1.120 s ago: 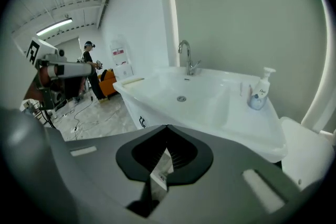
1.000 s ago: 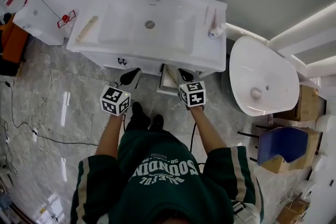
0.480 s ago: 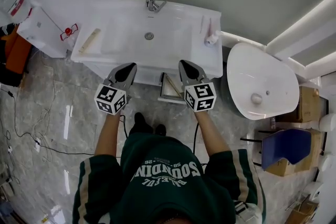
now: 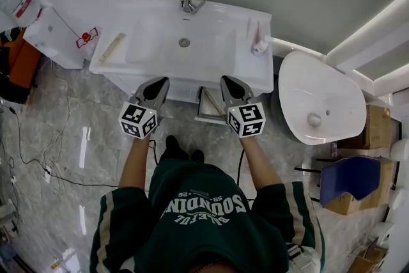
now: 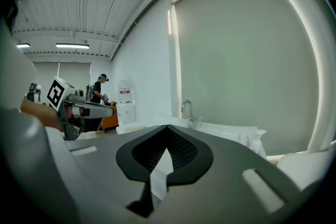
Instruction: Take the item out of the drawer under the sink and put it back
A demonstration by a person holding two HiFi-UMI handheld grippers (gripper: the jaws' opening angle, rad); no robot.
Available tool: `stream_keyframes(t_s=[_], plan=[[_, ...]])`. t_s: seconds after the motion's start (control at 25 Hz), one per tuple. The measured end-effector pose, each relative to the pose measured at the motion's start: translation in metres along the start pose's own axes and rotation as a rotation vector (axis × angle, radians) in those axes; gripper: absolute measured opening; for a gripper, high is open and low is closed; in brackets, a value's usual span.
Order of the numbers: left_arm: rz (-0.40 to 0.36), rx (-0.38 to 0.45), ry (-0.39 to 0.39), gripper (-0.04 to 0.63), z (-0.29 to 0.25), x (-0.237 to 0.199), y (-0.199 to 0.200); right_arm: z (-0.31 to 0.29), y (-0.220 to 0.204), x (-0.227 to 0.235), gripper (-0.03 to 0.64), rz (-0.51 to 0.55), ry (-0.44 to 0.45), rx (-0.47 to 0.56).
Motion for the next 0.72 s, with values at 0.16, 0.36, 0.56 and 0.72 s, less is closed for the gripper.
stream_keyframes(t_s=[0.16,0.36,0.56,0.72], plan=[[0.005,-0.002,0.002,0.051,0.003,0.001,-0.003,0.002,-0.006,-0.004,0.002,-0.006,0.008,-0.008],[0.010,-0.002,0.006,0.051,0.005,0.003,-0.005,0.004,-0.007,-0.007,0.002,-0.008,0.007,-0.004],[0.012,-0.006,0.004,0.051,0.008,0.005,-0.009,0.006,-0.012,-0.013,0.002,-0.011,0.008,-0.003],[0.010,-0.001,0.004,0.051,0.007,0.005,-0.006,0.006,-0.012,-0.014,0.002,-0.007,0.015,-0.005]])
Point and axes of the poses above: the fingertips, and each gripper's own axes: z backward along the fingers, x to its right, y out of its top, the point moved 6 cm from there along z, backward along the fingers, and after that the axes turned 8 degrees about x, right-handed, at the moved point
